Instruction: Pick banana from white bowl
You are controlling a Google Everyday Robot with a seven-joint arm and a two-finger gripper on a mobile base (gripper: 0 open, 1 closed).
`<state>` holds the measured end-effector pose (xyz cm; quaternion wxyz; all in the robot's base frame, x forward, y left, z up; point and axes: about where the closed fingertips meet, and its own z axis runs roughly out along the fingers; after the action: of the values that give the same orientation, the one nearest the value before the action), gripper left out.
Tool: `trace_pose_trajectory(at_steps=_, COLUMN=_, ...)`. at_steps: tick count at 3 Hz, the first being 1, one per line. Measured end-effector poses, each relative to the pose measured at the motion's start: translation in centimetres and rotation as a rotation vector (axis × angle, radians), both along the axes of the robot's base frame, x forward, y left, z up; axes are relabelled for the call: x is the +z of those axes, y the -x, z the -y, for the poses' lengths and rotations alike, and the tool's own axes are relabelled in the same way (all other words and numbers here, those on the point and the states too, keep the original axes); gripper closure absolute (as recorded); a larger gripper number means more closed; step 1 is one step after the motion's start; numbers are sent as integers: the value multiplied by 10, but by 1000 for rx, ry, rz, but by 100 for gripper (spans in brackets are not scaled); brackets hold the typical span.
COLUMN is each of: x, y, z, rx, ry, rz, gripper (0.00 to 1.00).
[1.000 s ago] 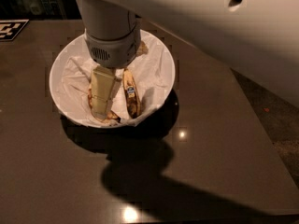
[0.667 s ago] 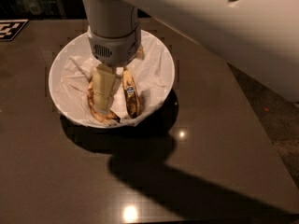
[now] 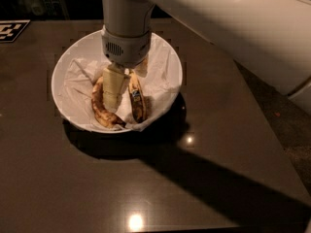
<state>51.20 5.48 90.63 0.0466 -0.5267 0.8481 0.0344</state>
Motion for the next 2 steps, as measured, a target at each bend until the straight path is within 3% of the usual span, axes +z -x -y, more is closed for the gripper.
trace_pose_trajectory(at_steps=1, x=-3, y=-6, z=5, rx=-38, ry=-14, rz=-24, gripper=25)
trace_pose_trajectory(at_steps=2, x=-6, y=-7, z=4, rx=-84, ry=9, rz=-29, gripper=33)
